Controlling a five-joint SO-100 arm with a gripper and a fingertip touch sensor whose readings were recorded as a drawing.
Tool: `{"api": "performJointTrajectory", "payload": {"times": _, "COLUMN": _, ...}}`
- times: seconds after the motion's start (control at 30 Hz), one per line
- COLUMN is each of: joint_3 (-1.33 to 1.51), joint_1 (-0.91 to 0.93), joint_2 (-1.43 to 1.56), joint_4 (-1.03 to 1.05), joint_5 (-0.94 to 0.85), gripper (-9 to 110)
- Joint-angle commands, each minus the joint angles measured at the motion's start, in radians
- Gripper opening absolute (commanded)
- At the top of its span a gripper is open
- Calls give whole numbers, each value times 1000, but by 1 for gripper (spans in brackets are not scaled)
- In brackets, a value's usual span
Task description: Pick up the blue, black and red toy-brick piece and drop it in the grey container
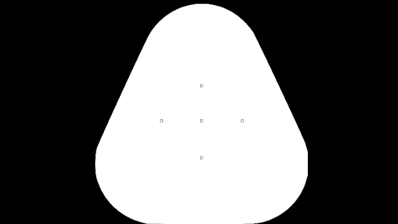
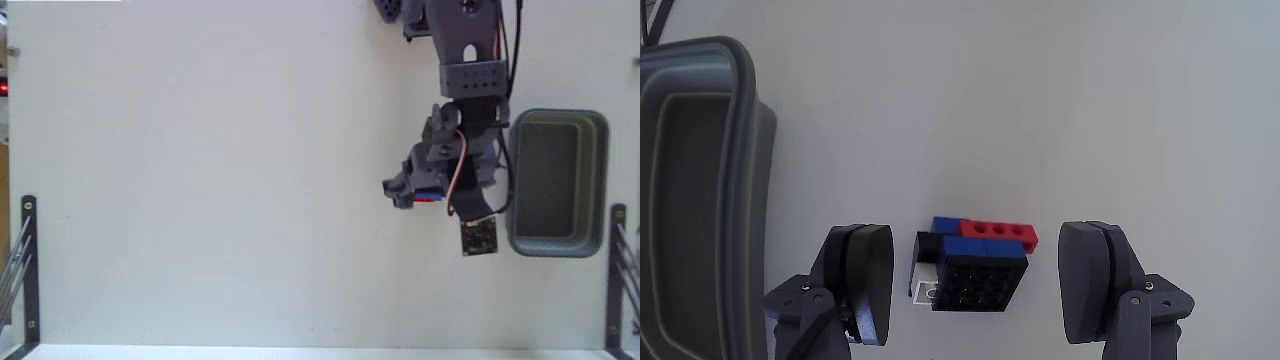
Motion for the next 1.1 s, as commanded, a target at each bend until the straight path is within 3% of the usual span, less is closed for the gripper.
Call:
{"api": "performJointTrajectory", "payload": {"times": 0.0, "joint_3": 14, "joint_1": 0, "joint_2": 41, "joint_4": -33, "joint_5": 3, "gripper": 110}}
{"api": "performJointTrajectory", "payload": {"times": 1.07, "joint_3": 167, "joint_1": 0, "joint_2": 3, "joint_4": -224, "joint_5": 3, "gripper": 110}}
